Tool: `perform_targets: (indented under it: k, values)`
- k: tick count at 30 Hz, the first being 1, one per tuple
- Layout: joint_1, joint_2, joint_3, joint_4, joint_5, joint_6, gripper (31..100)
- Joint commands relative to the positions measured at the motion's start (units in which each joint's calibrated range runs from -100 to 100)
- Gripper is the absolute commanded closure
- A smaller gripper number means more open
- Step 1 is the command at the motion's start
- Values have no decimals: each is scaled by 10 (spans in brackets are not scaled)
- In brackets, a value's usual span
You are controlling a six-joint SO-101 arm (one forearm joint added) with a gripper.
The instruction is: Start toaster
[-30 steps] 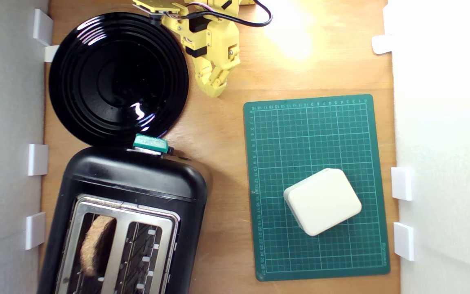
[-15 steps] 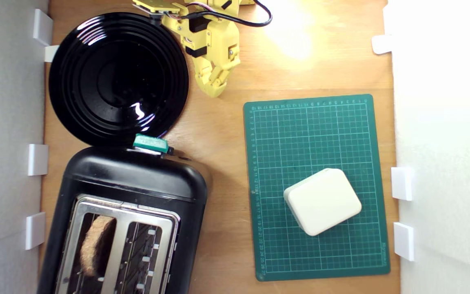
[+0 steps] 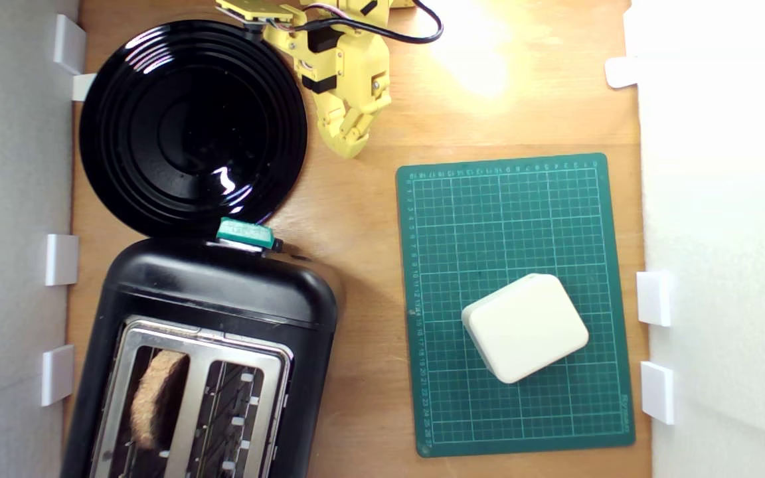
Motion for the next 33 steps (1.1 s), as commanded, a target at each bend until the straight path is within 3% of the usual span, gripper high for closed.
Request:
perform_targets:
  k: [1,29,33]
  values:
    - [2,-3,1,5,12,2,989]
    - [8,-3,1,4,12,6,985]
    - [26,2,-8,48,12,35,986]
